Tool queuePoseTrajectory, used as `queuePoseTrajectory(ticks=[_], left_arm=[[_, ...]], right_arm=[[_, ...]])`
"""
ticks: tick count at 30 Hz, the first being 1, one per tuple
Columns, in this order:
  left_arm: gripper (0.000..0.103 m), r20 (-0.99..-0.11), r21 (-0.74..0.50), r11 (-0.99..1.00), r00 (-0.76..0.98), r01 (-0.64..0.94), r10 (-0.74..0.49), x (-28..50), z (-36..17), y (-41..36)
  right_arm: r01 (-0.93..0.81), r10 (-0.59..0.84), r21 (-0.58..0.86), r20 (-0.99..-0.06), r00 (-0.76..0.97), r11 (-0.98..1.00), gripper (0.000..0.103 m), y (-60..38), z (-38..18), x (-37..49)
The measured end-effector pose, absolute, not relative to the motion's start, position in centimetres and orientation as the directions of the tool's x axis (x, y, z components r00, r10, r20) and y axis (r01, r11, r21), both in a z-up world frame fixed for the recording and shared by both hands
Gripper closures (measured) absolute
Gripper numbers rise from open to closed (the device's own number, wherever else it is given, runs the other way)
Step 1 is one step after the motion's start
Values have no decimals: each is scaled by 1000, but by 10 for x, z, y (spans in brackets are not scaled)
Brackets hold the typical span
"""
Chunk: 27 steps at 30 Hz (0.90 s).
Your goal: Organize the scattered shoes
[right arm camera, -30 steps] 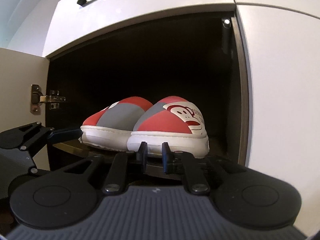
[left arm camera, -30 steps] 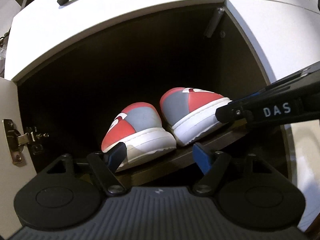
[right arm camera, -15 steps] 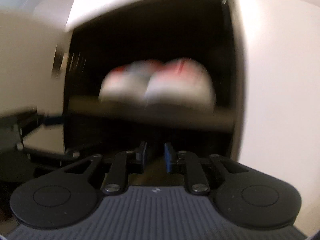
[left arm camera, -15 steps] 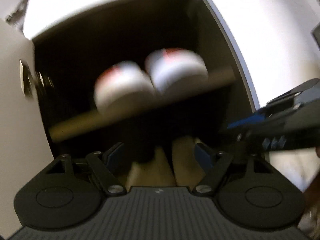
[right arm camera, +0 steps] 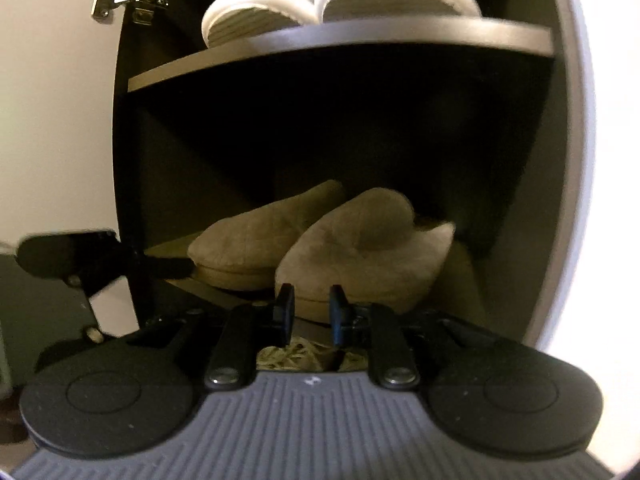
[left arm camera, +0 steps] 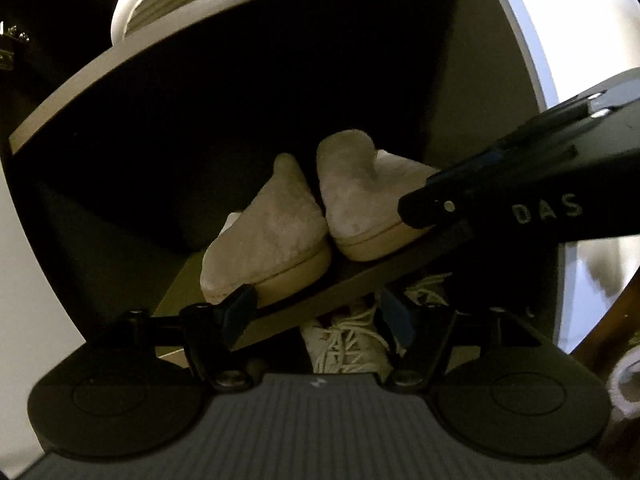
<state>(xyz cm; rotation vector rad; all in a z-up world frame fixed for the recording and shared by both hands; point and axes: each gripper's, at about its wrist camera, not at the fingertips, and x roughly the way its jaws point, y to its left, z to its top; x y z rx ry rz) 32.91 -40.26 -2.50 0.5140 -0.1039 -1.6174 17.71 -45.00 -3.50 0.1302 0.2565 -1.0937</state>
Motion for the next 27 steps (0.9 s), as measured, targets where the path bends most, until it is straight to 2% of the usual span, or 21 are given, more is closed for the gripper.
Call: queuePoseTrajectory(ticks=[5, 10, 13, 14, 15, 16, 17, 18, 20, 21, 23, 24, 26, 27], left_arm=[[33, -262, 381, -144, -43, 913, -964, 326, -26, -408], [33, -259, 378, -143, -44, 914, -965, 327, -27, -404], [33, -255, 330, -137, -52, 934, -965, 335, -31, -376], [33, -257, 316, -138, -55, 939, -965, 338, -34, -365], [33, -264, 309, -138, -54, 941, -963, 338, -38, -354], [33, -274, 309, -138, -51, 941, -961, 337, -43, -344], [33, -283, 308, -137, -47, 941, -958, 335, -47, -333], [32, -317, 289, -143, -47, 947, -947, 334, -59, -316], [32, -405, 227, -157, -53, 961, -913, 332, -89, -280], [32, -437, 202, -158, -55, 967, -898, 330, -100, -269], [32, -512, 142, -152, -59, 978, -857, 325, -126, -247], [32, -562, 101, -142, -61, 985, -825, 322, -144, -233], [32, -618, 39, -142, -88, 989, -781, 317, -166, -215], [32, -638, 14, -147, -104, 989, -763, 315, -173, -208]], right_arm=[[908, -876, -37, -285, 390, 417, 90, -456, -41, 182], [912, -872, -1, -293, 391, 410, 88, -456, -42, 177], [902, -859, 13, -299, 415, 431, 87, -441, -44, 167], [899, -856, 12, -301, 420, 437, 85, -439, -45, 166], [888, -841, 9, -314, 440, 460, 75, -432, -46, 162], [875, -823, 7, -336, 459, 485, 72, -424, -49, 157], [864, -801, 6, -371, 470, 504, 72, -418, -54, 154], [845, -745, 19, -462, 481, 534, 72, -412, -66, 150], [828, -662, 71, -564, 493, 556, 72, -411, -82, 150], [813, -537, 164, -675, 506, 559, 71, -408, -107, 148], [808, -394, 245, -773, 497, 537, 69, -403, -146, 148], [810, -374, 250, -788, 489, 531, 67, -401, -152, 149], [829, -213, 277, -882, 420, 485, 66, -388, -203, 155], [832, -172, 301, -892, 419, 465, 62, -384, -215, 156]])
